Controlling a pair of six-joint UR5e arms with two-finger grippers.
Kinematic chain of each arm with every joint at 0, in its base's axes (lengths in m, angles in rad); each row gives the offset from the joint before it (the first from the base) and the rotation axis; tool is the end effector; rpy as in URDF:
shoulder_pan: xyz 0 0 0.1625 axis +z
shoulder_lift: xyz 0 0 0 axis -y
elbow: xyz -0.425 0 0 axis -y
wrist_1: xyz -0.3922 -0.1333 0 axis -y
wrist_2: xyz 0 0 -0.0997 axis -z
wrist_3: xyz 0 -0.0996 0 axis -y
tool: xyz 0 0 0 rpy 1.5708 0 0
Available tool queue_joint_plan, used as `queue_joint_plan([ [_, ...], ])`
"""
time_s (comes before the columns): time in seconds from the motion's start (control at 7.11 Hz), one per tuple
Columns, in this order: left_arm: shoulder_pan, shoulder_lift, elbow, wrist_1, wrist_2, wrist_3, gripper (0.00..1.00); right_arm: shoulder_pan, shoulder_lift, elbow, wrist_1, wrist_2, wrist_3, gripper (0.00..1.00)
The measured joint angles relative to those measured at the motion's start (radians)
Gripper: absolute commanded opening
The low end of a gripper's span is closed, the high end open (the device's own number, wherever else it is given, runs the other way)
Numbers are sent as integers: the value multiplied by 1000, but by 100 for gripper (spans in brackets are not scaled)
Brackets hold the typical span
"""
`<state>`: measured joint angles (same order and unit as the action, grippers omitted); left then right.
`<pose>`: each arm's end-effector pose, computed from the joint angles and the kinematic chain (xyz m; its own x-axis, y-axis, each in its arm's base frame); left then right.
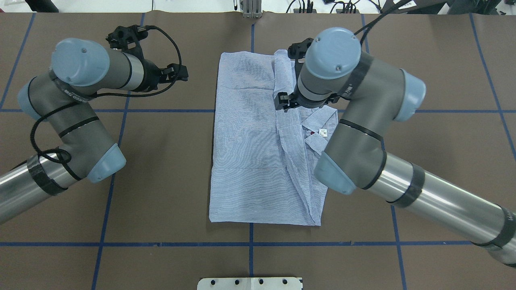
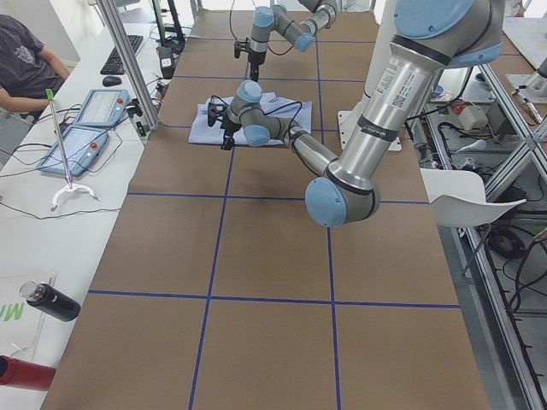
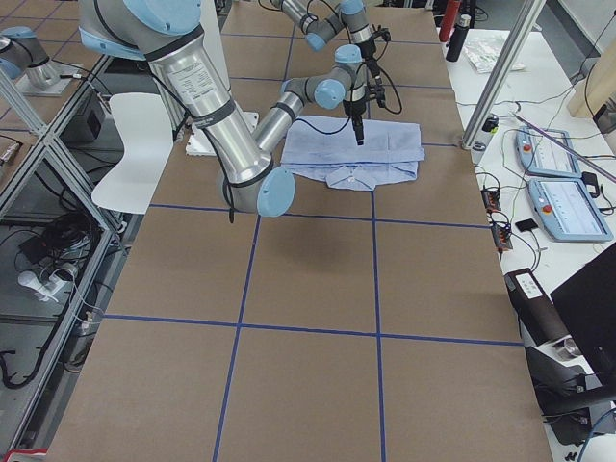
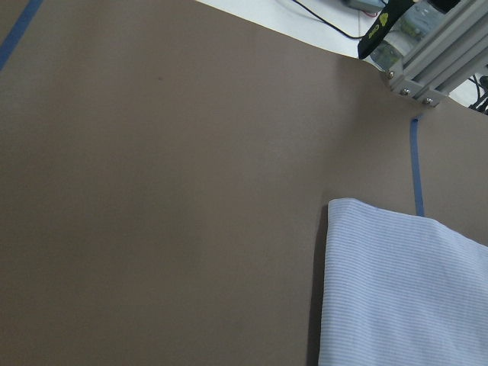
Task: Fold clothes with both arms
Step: 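Press the right gripper down on the shirt's middle to flatten it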
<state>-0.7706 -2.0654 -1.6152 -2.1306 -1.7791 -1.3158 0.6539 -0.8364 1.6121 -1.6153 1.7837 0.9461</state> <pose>0.4025 -0.5479 0.2908 0.4542 -0.0970 -0.8856 0.4493 0.8833 0.1337 -0.4905 -0.5174 0.2092 0.7615 -0.1366 0.6336 -0.0459 0.9637 0.2630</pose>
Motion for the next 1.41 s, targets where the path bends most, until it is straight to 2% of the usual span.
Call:
queue_joint_plan([
  [0.28, -1, 21, -33, 15, -5, 9, 100, -51, 105, -189, -2, -83, -67, 100],
  [0.42, -1, 23, -36, 17, -6, 9, 100, -73, 122, -233, -2, -103, -75, 100],
  [0.7, 0, 24, -37, 17, -6, 9, 100, -99, 127, -262, -5, -112, -78, 100],
  [1.41, 4, 18, -38, 17, -6, -2, 100, -110, 110, -267, -53, -107, -78, 100],
])
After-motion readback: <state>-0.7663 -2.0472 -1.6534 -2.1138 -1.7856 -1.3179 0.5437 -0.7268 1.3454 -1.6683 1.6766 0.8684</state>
